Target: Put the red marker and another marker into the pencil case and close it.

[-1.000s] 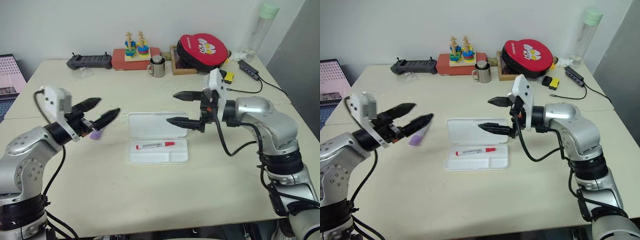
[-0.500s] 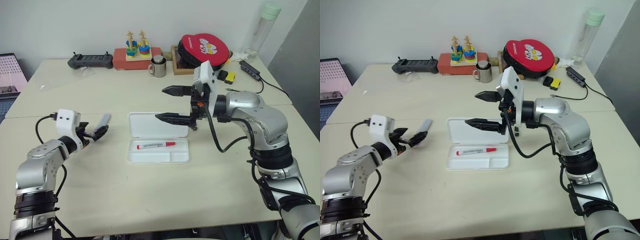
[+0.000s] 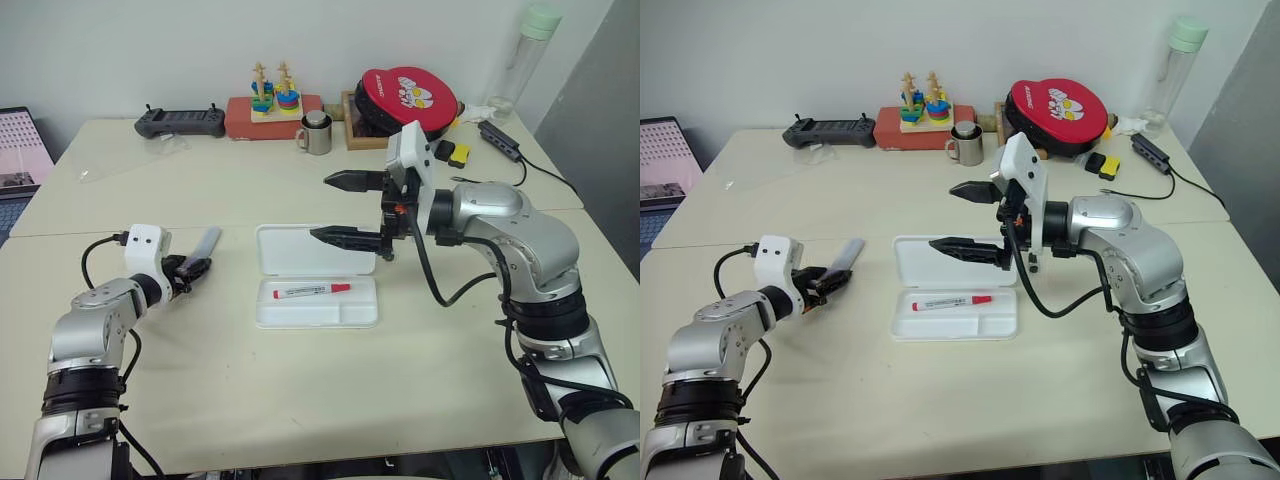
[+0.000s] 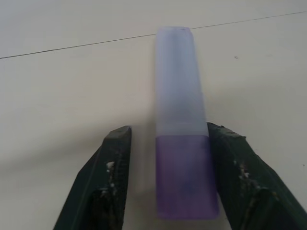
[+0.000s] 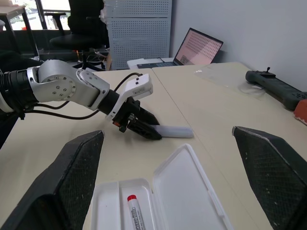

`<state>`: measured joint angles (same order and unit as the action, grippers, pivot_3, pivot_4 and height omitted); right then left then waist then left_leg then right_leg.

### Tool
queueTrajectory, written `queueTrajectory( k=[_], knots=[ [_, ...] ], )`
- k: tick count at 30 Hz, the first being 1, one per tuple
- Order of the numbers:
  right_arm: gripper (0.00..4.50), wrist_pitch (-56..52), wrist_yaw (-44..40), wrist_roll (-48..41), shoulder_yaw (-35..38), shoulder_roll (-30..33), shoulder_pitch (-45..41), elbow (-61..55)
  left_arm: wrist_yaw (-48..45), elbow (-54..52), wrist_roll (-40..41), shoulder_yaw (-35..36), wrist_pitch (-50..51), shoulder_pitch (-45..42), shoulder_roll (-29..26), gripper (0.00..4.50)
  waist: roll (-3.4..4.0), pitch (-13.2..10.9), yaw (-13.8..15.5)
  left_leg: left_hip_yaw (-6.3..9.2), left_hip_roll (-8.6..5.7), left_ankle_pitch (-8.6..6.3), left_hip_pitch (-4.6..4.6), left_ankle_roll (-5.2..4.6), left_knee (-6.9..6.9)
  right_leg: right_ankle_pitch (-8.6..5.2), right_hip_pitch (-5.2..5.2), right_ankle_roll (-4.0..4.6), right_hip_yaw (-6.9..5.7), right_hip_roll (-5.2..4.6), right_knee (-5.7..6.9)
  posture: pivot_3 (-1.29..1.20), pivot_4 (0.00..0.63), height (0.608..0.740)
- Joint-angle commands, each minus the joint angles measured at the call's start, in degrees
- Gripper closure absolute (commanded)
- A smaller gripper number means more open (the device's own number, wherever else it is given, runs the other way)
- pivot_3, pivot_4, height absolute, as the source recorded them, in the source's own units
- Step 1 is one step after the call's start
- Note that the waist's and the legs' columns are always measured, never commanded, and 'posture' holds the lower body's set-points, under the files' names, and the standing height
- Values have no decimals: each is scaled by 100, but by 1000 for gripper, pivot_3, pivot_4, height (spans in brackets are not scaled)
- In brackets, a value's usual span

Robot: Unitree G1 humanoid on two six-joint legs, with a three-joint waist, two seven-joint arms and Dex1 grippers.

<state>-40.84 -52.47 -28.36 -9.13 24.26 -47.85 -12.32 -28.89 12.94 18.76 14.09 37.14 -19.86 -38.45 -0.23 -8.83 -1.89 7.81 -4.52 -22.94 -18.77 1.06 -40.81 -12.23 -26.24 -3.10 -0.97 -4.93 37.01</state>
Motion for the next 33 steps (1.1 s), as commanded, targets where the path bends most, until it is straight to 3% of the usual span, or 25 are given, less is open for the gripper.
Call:
queueTrajectory(
  k=[1,3,14,19,22,24,28,33],
  knots=[
    [0,89,-68,-122,168,62,-45,-110,135,-98,-62,103,120,101,-4,3007,0,0,0,0,0,0,0,0,0,0,0,0,0,0,0,0,150,740],
    [0,101,-80,-119,172,72,-53,-94,198,-106,-54,123,137,122,22,3302,0,0,-1,-1,0,0,0,0,0,0,0,0,1,0,0,0,150,740],
    [0,145,-124,-147,264,121,-61,-41,298,-135,6,284,-301,-65,81,3314,0,0,1,-1,0,0,0,0,0,0,0,0,1,0,1,0,150,740],
    [0,-169,-368,-609,604,391,59,-243,-832,-1755,1140,507,-677,-376,88,3315,-11,-5,39,8,0,0,-7,0,-4,0,0,0,-4,-3,-3,0,150,740],
    [0,-390,-478,-884,711,607,151,-456,-1630,-2579,1622,170,-500,-399,-121,3315,-14,-4,33,13,-2,0,-12,0,-9,0,5,0,-9,-10,-6,0,150,740],
    [0,-527,-537,-996,706,826,343,-711,-2450,-3144,1720,-434,-308,-205,-538,3315,-11,-3,9,3,-1,0,-8,0,-3,0,5,0,-1,-10,-7,0,150,740],
    [0,-675,-383,-1086,647,997,645,-1078,-3601,-3187,781,-1595,-1017,176,-1405,3315,-2,-5,-36,-11,6,0,1,0,11,0,3,0,9,-3,-7,0,150,740],
    [0,-798,-191,-978,504,1164,1026,-1457,-4259,-2454,-108,-2318,-2011,228,-1743,3315,0,-7,23,-10,11,0,0,0,7,-1,3,1,7,5,-4,0,150,740]
  ],
)
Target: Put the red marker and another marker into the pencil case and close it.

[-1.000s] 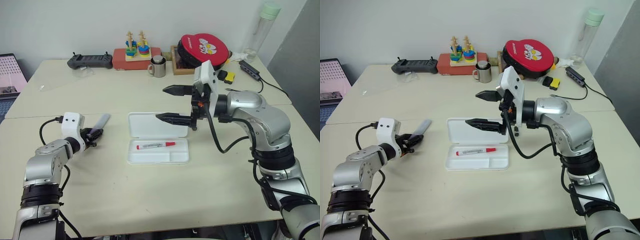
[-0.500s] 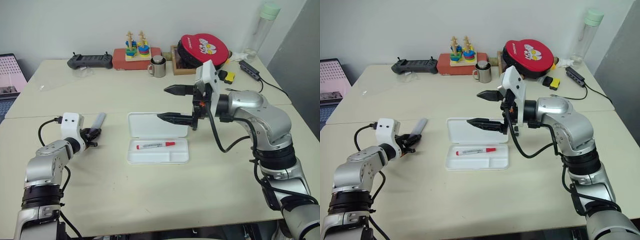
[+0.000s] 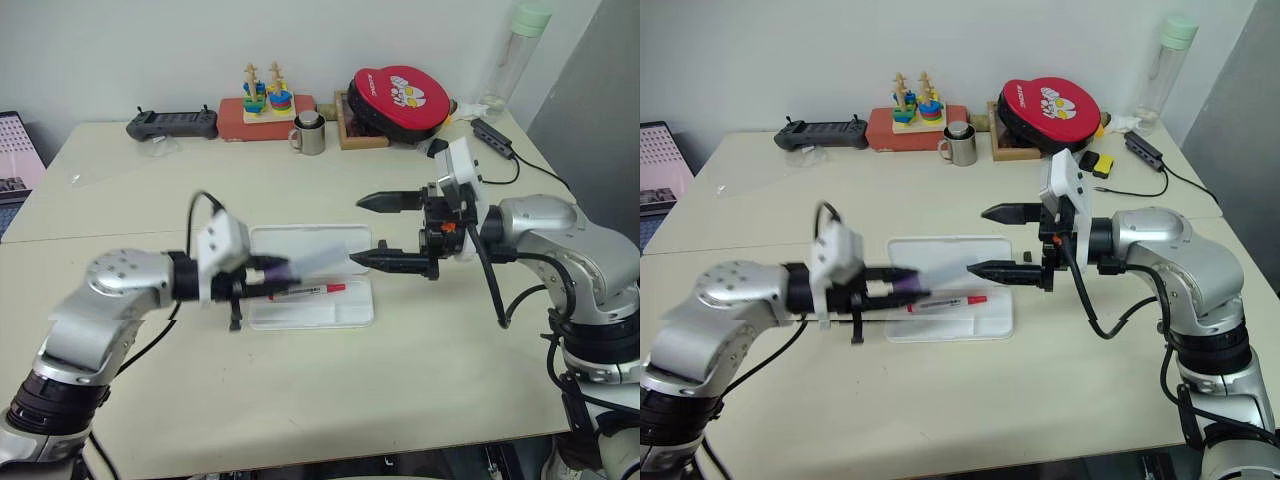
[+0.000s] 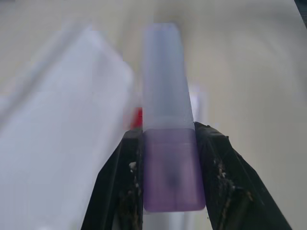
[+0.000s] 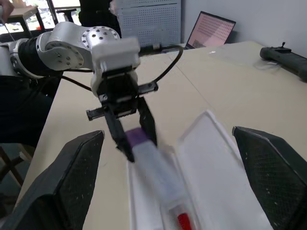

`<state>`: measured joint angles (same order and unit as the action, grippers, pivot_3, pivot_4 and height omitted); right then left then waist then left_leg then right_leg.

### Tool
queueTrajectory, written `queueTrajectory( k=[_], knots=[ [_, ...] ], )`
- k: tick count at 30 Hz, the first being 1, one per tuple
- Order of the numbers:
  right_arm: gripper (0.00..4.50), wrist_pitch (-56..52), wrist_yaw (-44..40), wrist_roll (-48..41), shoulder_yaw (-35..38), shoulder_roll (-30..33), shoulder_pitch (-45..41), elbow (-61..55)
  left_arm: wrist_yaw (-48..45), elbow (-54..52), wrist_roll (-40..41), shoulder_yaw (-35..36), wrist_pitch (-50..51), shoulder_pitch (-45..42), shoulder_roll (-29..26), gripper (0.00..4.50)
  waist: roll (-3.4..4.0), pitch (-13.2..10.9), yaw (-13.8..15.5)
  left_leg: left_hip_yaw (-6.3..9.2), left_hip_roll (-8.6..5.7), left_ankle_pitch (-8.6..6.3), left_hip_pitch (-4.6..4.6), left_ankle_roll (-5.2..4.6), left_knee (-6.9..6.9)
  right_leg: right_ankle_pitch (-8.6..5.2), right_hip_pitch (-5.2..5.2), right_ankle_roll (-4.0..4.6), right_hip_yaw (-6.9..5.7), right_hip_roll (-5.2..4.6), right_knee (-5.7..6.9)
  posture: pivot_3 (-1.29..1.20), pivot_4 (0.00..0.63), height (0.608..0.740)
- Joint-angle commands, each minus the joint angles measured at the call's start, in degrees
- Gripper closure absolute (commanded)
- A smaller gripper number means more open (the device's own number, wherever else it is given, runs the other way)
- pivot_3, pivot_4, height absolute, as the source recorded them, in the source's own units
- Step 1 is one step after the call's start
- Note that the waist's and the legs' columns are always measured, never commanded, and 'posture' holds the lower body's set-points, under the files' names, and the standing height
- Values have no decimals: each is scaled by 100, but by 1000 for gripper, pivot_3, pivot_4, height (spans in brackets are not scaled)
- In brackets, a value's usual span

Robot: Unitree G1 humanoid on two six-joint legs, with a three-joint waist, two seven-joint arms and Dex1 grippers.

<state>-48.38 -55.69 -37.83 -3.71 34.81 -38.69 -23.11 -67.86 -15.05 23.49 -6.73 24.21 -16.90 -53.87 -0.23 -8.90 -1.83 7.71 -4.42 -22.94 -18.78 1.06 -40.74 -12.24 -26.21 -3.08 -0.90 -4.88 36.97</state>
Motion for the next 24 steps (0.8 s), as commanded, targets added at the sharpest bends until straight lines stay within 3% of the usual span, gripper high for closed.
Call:
queueTrajectory(
  k=[1,11,19,21,24],
  knots=[
    [0,-56,156,-20,-59,138,171,-432,-412,485,-688,-283,-870,-84,-190,3315,-1,0,21,-1,-2,0,-2,0,-3,0,0,0,0,0,-2,0,150,740],
    [0,-132,349,-27,-221,238,494,-685,-603,1305,-1166,-361,-1843,-123,181,3315,-2,-1,47,4,-5,0,-6,-1,-3,0,0,0,-7,-4,-5,0,150,740],
    [0,-162,441,-56,-285,228,552,-744,-704,1669,-1361,-504,-2062,-484,493,3315,-3,-1,48,4,-6,0,-6,-1,-6,0,1,-1,-8,-4,-4,0,150,740],
    [0,-179,473,-74,-278,226,579,-766,-727,1688,-1368,-501,-2059,-512,517,2614,-3,-1,45,4,-5,0,-5,-1,-5,0,1,-1,-8,-4,-4,0,150,740],
    [0,-198,537,-86,-257,220,624,-788,-738,1698,-1371,-478,-2032,-535,536,1967,-3,-1,45,5,-5,0,-5,-1,-6,0,1,-1,-8,-4,-3,0,150,740]
  ],
)
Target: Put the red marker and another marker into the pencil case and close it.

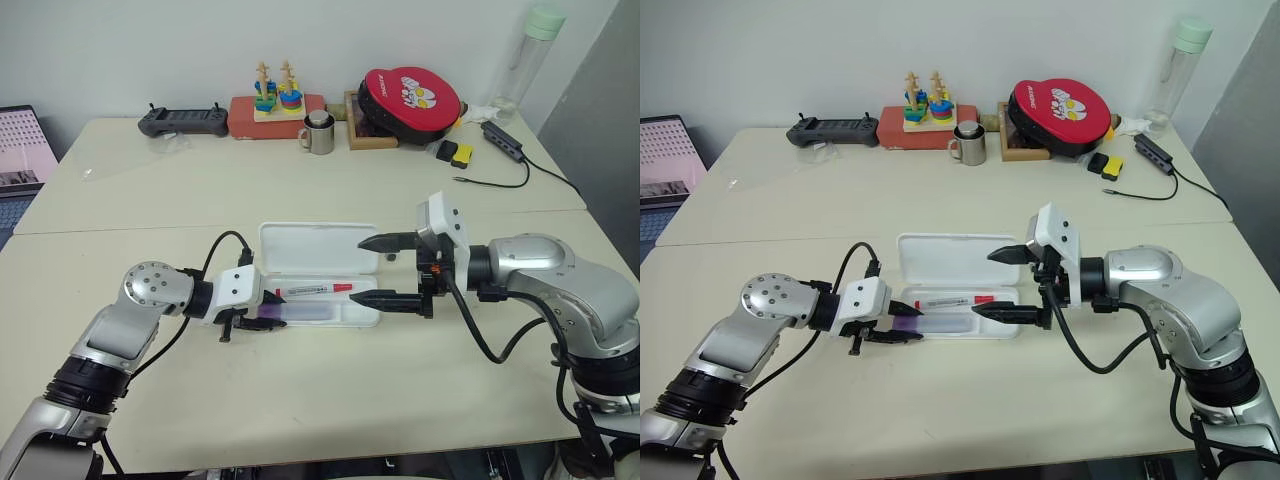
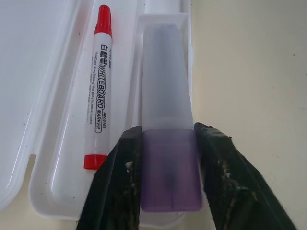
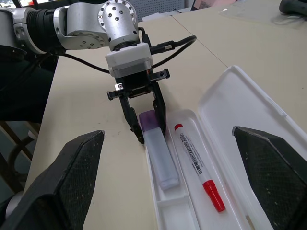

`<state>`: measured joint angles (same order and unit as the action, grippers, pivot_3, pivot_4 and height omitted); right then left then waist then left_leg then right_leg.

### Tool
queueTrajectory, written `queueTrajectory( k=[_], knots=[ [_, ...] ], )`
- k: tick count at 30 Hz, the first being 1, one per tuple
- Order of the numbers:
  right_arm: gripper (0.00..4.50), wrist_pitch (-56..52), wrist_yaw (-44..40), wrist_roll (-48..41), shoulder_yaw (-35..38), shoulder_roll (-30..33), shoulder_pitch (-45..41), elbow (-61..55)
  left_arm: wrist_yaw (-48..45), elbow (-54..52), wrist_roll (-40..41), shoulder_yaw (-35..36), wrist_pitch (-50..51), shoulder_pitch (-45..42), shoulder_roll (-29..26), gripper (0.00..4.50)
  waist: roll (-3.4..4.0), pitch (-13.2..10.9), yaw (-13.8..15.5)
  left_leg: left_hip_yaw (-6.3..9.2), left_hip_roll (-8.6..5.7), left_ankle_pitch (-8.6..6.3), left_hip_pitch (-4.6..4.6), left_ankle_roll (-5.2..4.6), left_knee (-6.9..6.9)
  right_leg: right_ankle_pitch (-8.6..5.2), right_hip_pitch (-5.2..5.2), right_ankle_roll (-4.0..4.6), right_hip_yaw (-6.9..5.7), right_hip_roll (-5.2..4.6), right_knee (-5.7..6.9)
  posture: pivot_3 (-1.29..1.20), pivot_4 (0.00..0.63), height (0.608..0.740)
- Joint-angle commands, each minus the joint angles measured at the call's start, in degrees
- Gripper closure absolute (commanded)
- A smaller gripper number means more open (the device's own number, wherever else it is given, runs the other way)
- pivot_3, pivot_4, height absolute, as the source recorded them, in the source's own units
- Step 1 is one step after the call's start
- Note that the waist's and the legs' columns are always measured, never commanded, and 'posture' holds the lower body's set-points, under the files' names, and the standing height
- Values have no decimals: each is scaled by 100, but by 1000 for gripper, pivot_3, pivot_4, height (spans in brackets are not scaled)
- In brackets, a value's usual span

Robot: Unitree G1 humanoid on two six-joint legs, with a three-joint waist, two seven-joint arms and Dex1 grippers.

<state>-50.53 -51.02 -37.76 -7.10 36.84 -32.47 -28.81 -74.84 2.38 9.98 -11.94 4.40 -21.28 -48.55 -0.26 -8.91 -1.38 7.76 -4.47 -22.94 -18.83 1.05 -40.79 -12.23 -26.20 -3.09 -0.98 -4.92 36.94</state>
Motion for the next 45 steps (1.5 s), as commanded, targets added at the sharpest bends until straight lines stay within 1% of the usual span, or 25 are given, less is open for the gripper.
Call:
queueTrajectory(
  k=[1,4,5,7,10,14,17,20,26,31,35,38,39,41,43,45],
  knots=[
    [0,14,93,-90,90,16,24,-216,-42,-44,-21,52,-50,-102,10,1773,0,0,0,0,0,0,0,0,0,0,0,0,0,0,0,0,150,740],
    [0,3,206,-19,151,47,84,-102,0,-123,45,112,35,-145,51,1135,0,0,3,1,0,0,0,0,0,0,0,0,0,0,0,0,150,740],
    [0,-2,260,23,175,67,99,-46,14,-168,91,145,74,-155,70,997,0,0,3,1,-1,0,0,0,0,0,0,0,0,0,0,0,150,740],
    [0,-44,441,255,173,185,152,152,61,-329,294,271,275,-187,128,544,0,0,2,0,-1,0,0,0,-1,0,0,0,0,0,0,0,150,740],
    [0,-49,724,616,142,337,258,453,212,-622,729,524,748,-273,280,19,-3,1,12,1,-2,0,-1,0,-3,0,1,0,0,0,1,0,150,740],
    [0,-328,1328,982,164,281,314,825,584,-1092,1477,905,1666,-456,582,6,-4,0,-1,-2,0,0,-1,0,-4,0,1,0,2,-1,2,0,150,740],
    [0,-471,1878,1337,83,39,230,1178,1013,-1270,1733,1042,2121,-619,865,6,-4,1,-14,-4,1,0,0,0,-4,0,0,0,6,-1,4,0,150,740],
    [0,-547,2378,1604,55,-382,111,1558,1486,-1355,1742,1015,2344,-747,1200,6,-5,1,-17,-5,0,0,1,0,-5,0,1,0,8,0,5,0,150,740],
    [0,-456,2917,1962,33,-1149,-138,2234,2005,-1476,1745,886,2625,-887,1668,6,-4,1,-27,-6,-1,0,1,0,-7,0,-1,0,8,0,5,0,150,740],
    [0,-286,3044,2198,-48,-1505,-340,2645,2145,-1561,1691,791,2633,-922,1835,6,-4,2,-30,-7,-1,0,2,1,-8,0,-1,0,9,0,6,0,150,740],
    [0,-112,3134,2553,-345,-1686,-474,3060,2200,-1499,1538,671,2437,-1014,1926,6,-3,2,-36,-7,-1,0,3,1,-7,0,-1,0,8,0,6,0,150,740],
    [490,-49,3197,2807,-539,-1747,-469,3231,2210,-1457,1462,624,2350,-1057,1949,0,-3,2,-40,-8,-1,0,3,1,-8,1,-1,0,9,0,7,0,150,740],
    [823,-42,3229,2869,-558,-1768,-458,3259,2219,-1429,1416,605,2293,-1071,1958,0,-4,3,-46,-8,-2,0,3,1,-8,1,-1,0,10,0,7,0,150,740],
    [1330,-38,3263,2950,-551,-1800,-431,3277,2233,-1384,1366,575,2238,-1099,1989,0,-3,4,-46,-9,-1,0,5,1,-8,1,0,0,11,0,7,0,150,740],
    [1823,-49,3289,2987,-498,-1821,-397,3257,2241,-1353,1339,537,2199,-1135,2029,0,-3,4,-40,-8,-2,1,5,1,-10,1,2,0,10,0,7,0,150,740],
    [2224,-72,3286,2997,-448,-1814,-367,3229,2231,-1328,1314,505,2164,-1158,2065,0,-3,4,-35,-8,-3,1,5,1,-13,1,3,0,10,0,8,0,150,740]
  ],
)
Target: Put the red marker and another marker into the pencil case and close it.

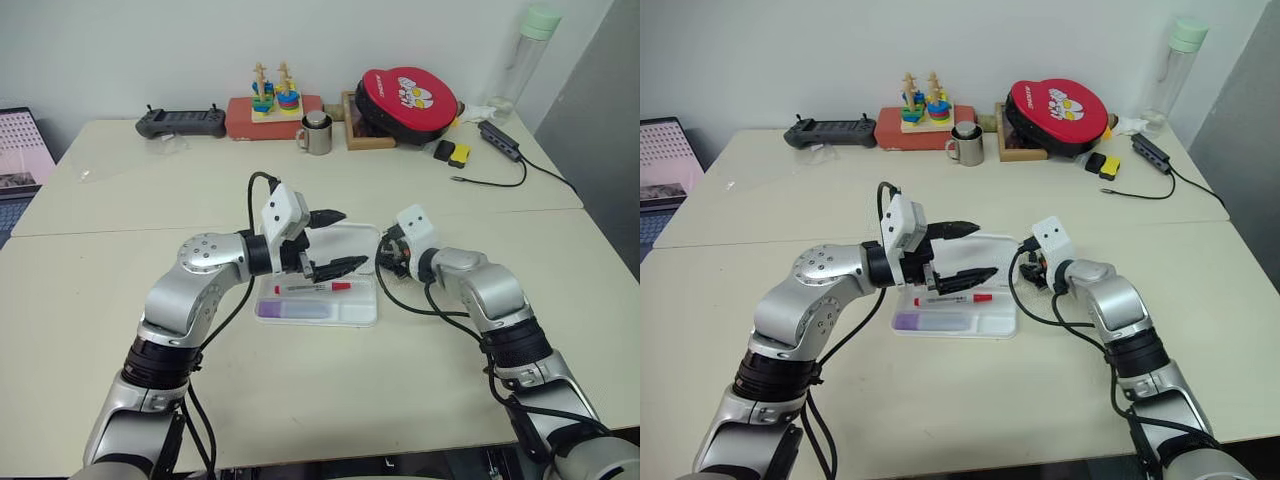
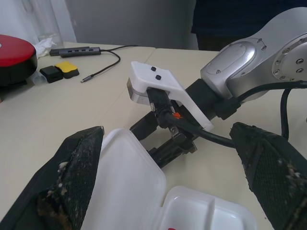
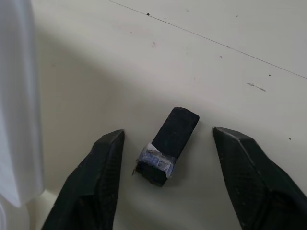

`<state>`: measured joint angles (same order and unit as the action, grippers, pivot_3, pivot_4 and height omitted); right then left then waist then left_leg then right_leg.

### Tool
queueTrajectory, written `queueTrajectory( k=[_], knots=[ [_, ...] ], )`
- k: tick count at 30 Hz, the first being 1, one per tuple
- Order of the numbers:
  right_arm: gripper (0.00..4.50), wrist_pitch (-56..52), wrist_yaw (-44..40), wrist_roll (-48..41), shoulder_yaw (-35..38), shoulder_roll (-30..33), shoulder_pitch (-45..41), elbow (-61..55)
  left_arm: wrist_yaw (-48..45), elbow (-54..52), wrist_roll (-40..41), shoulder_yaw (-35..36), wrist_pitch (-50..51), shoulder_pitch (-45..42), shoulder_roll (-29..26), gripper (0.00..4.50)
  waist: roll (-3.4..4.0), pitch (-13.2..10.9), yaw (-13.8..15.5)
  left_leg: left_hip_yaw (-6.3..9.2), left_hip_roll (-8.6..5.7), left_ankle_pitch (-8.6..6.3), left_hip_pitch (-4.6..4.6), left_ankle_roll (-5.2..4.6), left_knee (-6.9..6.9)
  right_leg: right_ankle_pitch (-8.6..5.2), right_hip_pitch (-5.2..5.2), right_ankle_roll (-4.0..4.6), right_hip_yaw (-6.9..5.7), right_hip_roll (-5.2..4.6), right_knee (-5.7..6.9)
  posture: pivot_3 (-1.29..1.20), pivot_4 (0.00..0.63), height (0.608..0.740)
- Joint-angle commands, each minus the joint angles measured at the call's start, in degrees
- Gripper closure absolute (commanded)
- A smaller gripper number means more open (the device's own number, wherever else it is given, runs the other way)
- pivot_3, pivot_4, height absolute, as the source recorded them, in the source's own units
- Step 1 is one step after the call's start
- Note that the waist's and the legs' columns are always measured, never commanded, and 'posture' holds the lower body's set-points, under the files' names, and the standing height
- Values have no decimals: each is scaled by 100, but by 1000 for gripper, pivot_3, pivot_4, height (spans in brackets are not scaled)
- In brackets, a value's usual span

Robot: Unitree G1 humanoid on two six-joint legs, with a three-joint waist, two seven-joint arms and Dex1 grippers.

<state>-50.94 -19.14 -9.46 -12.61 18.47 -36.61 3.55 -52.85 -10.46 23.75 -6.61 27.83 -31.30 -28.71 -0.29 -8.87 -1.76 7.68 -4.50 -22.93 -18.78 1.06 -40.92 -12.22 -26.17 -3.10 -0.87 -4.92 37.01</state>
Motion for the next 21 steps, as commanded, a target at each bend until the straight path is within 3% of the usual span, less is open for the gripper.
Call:
queueTrajectory(
  k=[1,9,16,21],
  knots=[
    [2399,-48,100,171,126,29,64,-22,28,-24,-79,-42,-201,-163,96,0,0,0,7,1,-1,0,0,0,0,0,0,0,0,0,0,0,150,740],
    [4184,-58,146,155,439,155,97,-48,9,259,-268,-185,-422,-333,271,0,0,1,15,3,-3,0,-1,0,-1,0,1,0,-1,-2,1,0,150,740],
    [4190,627,-146,-28,965,418,-122,-177,-78,249,-217,-34,-406,-283,138,0,0,0,-1,-1,-2,0,-1,0,1,1,-2,-1,2,-1,1,0,150,740],
    [4190,635,-1392,-1090,1214,535,-230,-1260,-259,-163,156,318,-202,31,-220,0,2,-1,-66,-9,6,0,-3,0,8,0,-14,-1,10,2,1,0,150,740]
  ],
)
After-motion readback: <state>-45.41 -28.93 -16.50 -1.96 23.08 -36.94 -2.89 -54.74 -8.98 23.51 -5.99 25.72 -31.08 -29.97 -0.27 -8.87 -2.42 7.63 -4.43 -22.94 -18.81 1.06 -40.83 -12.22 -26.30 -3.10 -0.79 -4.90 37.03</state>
